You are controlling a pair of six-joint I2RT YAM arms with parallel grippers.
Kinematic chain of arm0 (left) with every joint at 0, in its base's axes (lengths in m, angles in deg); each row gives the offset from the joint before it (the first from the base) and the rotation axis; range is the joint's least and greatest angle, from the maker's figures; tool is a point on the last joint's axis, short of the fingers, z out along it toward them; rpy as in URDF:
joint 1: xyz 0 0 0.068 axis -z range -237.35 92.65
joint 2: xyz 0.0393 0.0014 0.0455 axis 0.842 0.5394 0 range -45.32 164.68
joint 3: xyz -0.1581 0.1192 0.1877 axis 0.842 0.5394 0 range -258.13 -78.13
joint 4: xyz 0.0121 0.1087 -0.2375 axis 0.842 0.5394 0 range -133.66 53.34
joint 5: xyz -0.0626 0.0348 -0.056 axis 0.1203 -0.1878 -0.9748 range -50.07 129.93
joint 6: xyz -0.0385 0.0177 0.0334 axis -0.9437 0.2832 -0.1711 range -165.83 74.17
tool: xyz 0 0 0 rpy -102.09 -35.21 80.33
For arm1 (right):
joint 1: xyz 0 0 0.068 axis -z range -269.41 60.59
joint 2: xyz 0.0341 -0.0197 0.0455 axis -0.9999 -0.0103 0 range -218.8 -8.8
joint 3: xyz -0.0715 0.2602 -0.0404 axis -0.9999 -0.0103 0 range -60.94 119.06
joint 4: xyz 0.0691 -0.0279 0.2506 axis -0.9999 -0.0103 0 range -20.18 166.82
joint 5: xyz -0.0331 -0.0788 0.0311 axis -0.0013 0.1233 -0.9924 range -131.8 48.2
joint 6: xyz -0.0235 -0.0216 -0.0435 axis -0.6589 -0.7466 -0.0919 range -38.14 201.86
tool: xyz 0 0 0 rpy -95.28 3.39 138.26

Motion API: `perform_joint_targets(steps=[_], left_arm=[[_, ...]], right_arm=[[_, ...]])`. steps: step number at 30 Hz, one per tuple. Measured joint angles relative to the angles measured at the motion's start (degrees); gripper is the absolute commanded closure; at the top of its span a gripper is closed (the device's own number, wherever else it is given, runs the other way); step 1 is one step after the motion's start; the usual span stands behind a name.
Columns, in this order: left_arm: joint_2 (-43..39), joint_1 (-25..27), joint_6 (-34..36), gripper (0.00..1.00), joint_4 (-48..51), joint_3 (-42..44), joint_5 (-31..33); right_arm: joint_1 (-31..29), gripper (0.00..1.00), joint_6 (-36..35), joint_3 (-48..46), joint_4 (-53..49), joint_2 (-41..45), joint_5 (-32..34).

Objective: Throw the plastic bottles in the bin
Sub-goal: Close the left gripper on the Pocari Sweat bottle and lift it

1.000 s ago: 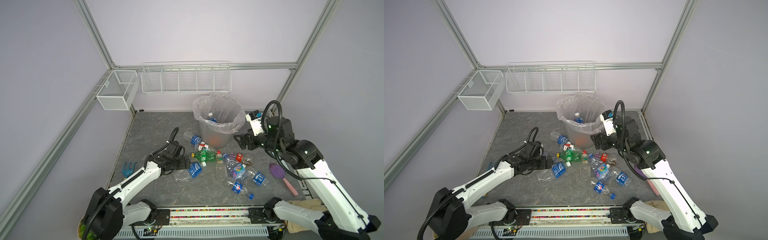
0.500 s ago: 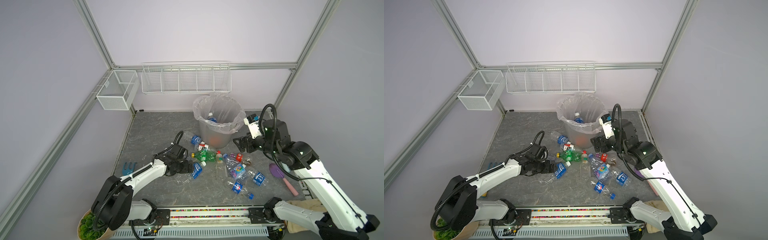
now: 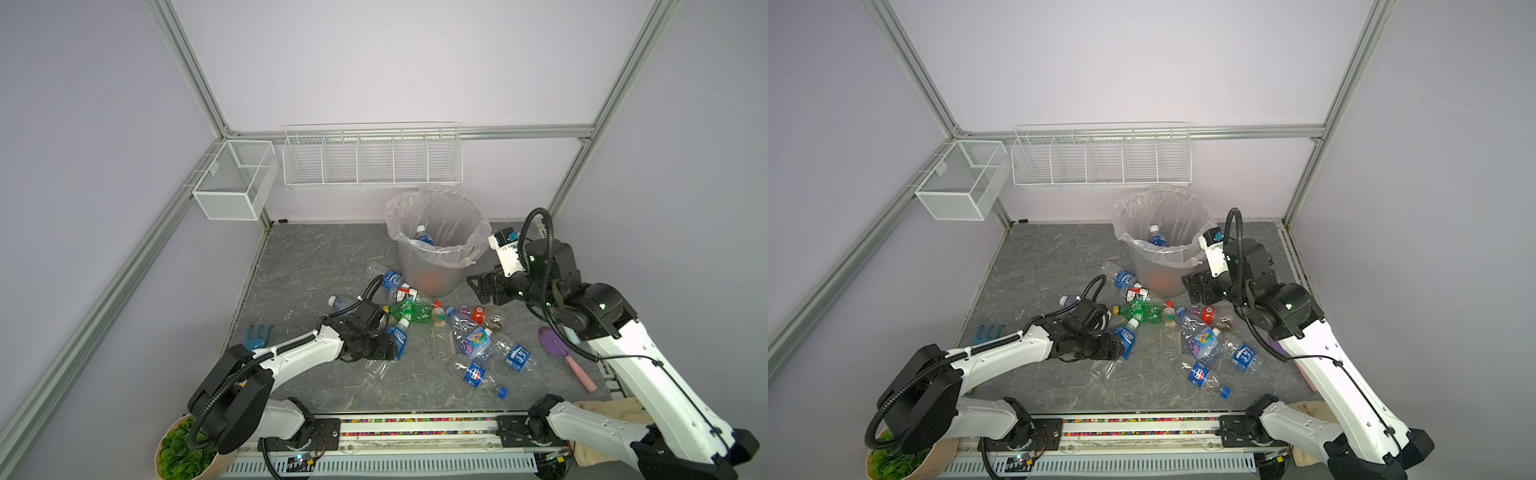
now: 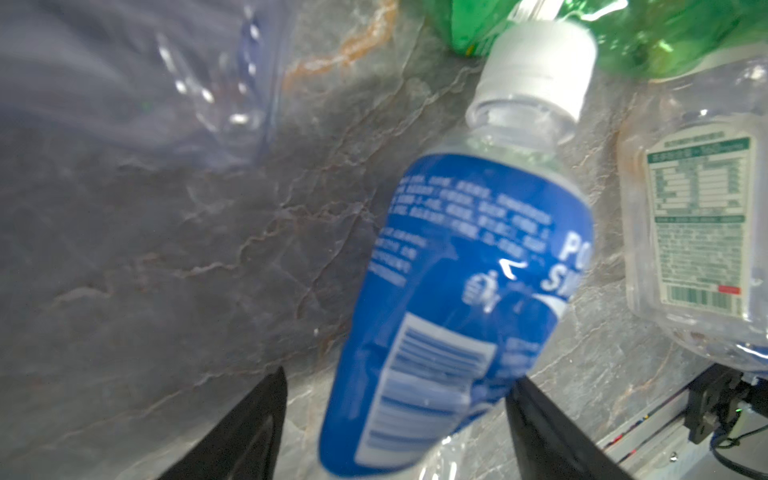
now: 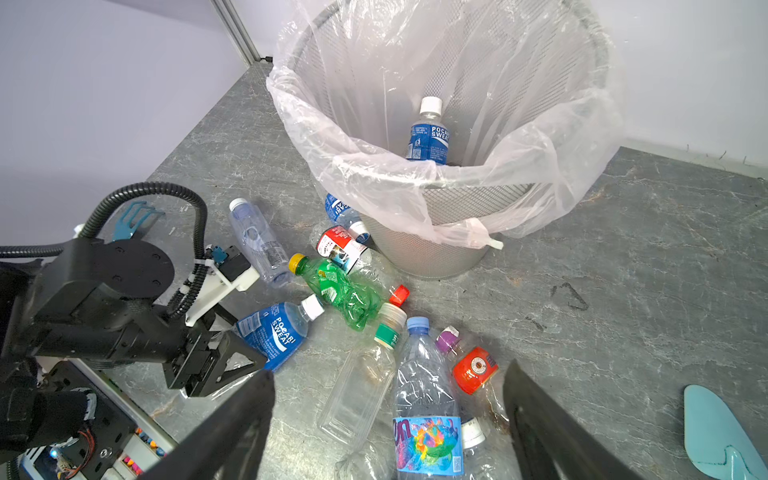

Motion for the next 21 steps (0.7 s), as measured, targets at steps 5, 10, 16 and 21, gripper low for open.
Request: perform_joint_targets(steps=[5,10,16,21], left_arm=[[1.6,2.4,-1.9,0.52,-2.0,0.4,0.3],[2.0,4.0,-3.1,0.8,-3.5,0.1,0.6],[0.4,5.8,-3.4,0.86,-2.4,-0.2,2.3],[-3.8,7.0,-3.3,0.86,0.9,-1.6,4.4]], right_arm=[[0.0,0.12,0.0,-0.4,0.2,0.3,0.1],[0.0,0.12,0.2,-0.7,0.4,0.4,0.3],[0.0,0.12,0.2,-2.3,0.9,2.2,0.9],[0.0,0.12,0.2,-3.1,0.9,3.1,1.1]])
